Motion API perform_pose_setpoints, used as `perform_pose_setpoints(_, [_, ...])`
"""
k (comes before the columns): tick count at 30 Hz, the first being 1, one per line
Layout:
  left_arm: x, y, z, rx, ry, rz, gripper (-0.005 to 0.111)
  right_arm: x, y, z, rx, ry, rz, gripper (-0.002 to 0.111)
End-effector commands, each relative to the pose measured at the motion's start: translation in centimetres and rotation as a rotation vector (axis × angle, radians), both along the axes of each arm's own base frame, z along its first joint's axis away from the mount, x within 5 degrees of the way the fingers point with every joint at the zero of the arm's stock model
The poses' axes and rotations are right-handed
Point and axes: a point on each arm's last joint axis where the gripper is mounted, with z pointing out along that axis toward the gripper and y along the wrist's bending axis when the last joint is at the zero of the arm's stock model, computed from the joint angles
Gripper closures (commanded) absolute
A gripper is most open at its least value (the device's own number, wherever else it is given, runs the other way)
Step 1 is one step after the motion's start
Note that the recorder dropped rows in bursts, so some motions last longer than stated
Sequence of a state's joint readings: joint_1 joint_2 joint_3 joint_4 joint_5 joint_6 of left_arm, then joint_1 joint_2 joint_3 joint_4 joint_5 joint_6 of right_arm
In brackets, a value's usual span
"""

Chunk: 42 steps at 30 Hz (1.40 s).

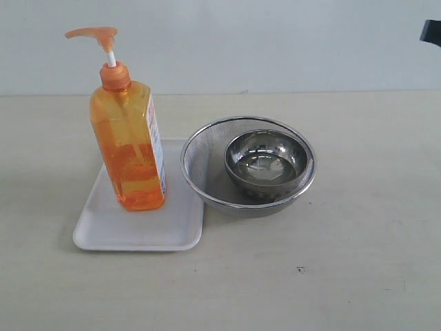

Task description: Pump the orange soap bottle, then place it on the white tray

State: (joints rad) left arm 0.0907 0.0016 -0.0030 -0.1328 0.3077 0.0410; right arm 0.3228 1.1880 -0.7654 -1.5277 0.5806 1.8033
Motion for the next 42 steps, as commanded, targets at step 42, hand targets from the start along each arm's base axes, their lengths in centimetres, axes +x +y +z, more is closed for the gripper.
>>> perform_pose_setpoints(42, [0.0, 0.0, -0.1, 0.008, 0.001, -0.008, 0.102, -15.0, -4.0, -7.3, -0.096, -0.103, 0.185, 0.109])
